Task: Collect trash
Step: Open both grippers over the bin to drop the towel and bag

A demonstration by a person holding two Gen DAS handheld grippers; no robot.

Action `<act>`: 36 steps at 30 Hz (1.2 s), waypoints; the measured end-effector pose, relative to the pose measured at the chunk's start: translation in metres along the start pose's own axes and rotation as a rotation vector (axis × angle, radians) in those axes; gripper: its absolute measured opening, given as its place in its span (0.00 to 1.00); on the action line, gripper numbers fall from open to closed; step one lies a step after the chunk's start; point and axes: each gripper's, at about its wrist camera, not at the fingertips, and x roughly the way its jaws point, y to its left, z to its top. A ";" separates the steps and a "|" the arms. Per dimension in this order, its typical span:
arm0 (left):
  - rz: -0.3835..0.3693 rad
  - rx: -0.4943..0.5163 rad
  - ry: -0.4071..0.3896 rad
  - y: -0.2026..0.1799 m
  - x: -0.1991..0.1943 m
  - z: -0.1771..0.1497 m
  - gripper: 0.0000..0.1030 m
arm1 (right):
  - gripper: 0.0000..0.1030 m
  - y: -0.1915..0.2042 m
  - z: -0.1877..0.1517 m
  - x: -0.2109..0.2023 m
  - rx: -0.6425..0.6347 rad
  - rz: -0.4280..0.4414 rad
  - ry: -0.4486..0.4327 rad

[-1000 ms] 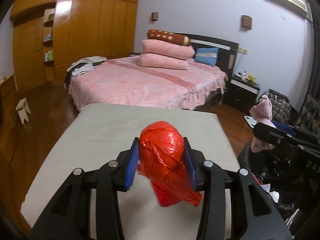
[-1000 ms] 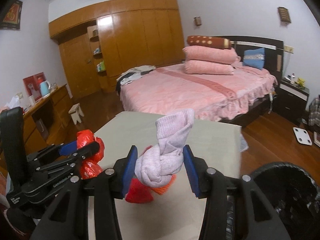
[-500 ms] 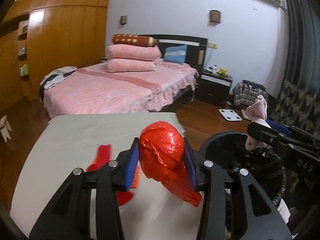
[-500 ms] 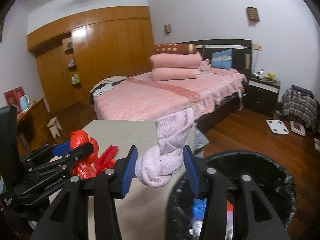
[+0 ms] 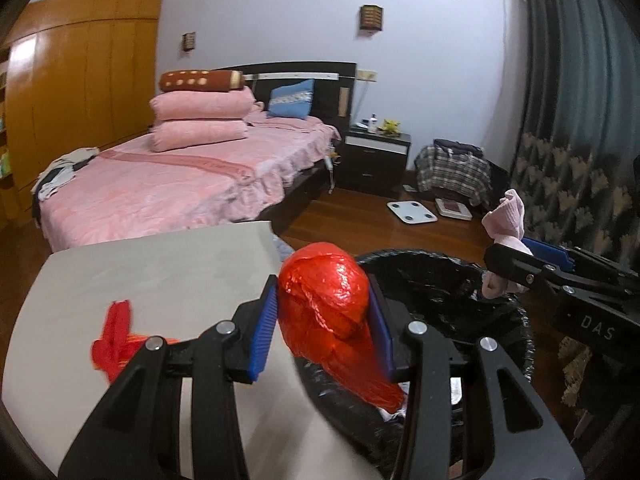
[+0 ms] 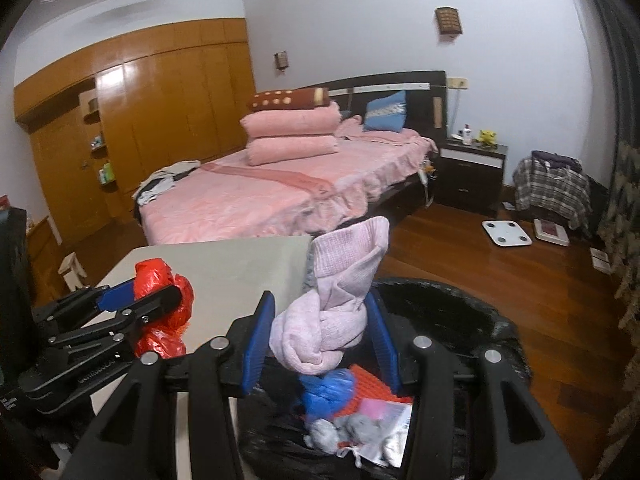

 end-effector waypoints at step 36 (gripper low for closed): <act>-0.050 0.084 0.031 -0.034 0.046 0.008 0.84 | 0.94 -0.086 -0.005 -0.007 0.101 -0.137 -0.021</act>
